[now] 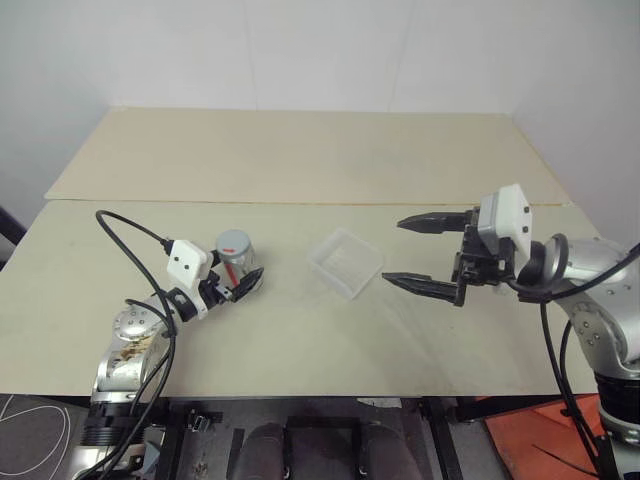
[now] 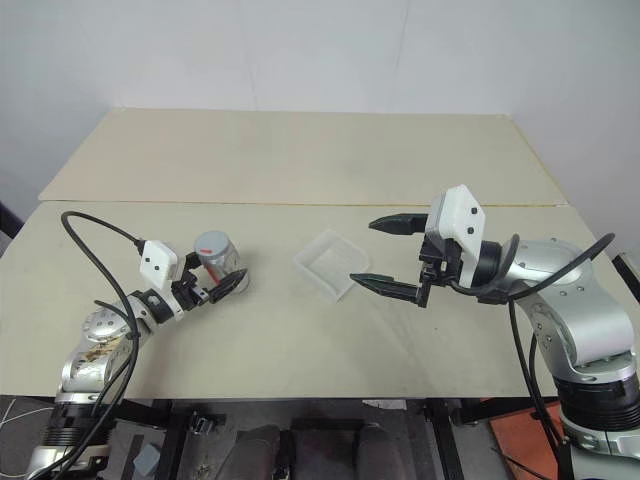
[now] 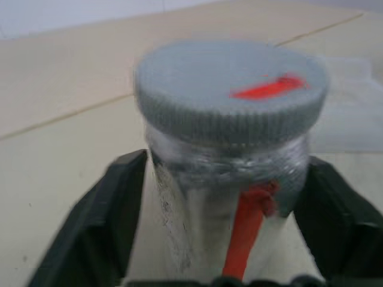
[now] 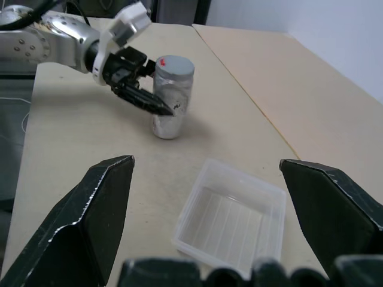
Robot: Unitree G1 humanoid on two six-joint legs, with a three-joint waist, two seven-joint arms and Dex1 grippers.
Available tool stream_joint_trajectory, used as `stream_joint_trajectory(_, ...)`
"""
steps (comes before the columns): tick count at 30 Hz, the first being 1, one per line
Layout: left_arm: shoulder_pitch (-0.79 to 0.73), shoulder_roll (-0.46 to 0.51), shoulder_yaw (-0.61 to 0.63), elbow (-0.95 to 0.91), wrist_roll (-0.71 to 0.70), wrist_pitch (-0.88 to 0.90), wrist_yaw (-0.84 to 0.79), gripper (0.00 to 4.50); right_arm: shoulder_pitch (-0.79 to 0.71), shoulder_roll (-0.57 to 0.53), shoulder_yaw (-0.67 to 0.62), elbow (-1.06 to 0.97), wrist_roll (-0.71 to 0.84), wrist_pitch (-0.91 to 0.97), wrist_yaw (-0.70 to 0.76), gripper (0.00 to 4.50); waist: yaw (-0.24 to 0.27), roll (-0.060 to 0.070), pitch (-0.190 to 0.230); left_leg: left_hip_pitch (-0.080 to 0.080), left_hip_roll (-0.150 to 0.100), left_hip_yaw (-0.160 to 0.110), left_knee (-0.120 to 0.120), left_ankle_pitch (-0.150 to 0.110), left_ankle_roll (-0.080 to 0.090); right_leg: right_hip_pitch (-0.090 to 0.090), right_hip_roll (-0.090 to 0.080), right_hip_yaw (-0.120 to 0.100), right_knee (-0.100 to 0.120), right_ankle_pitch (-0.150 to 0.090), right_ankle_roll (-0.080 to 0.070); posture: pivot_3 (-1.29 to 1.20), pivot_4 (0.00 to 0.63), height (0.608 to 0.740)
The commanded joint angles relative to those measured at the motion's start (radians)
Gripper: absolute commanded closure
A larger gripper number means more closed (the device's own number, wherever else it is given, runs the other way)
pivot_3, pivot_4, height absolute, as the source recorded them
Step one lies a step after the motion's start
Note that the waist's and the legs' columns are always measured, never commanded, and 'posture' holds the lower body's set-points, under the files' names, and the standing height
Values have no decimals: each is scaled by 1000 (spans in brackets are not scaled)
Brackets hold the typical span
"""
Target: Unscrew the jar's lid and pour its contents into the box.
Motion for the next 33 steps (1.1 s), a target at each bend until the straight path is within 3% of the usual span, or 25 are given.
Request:
stream_joint_trajectory(1,21,8,21,-42,-5,-13,10,52,-5,-4,-27,-33,19,-6,-7,0,-1,0,0,0,0,0,0,0,0,0,0,0,0,0,0,0,150,740)
stream_joint_trajectory(8,74,29,45,-177,-53,57,17,52,-9,-6,-17,-24,17,-15,1,0,-1,0,0,0,0,0,0,0,0,0,-1,0,0,0,0,0,150,740)
stream_joint_trajectory(16,113,-105,26,-336,9,158,285,52,-9,-12,-19,-17,12,-21,11,0,1,0,0,0,0,0,0,0,0,0,-2,-1,0,0,0,0,150,740)
stream_joint_trajectory(25,69,-170,-20,-322,44,198,381,52,-19,-13,-19,-7,7,-28,15,0,1,0,0,0,-1,0,0,0,0,0,-1,-1,0,0,0,0,150,740)
stream_joint_trajectory(33,47,-192,-50,-255,85,122,386,52,-27,-9,-21,-5,5,-28,18,0,1,0,0,0,-1,0,0,0,0,1,-1,-1,0,0,0,0,150,740)
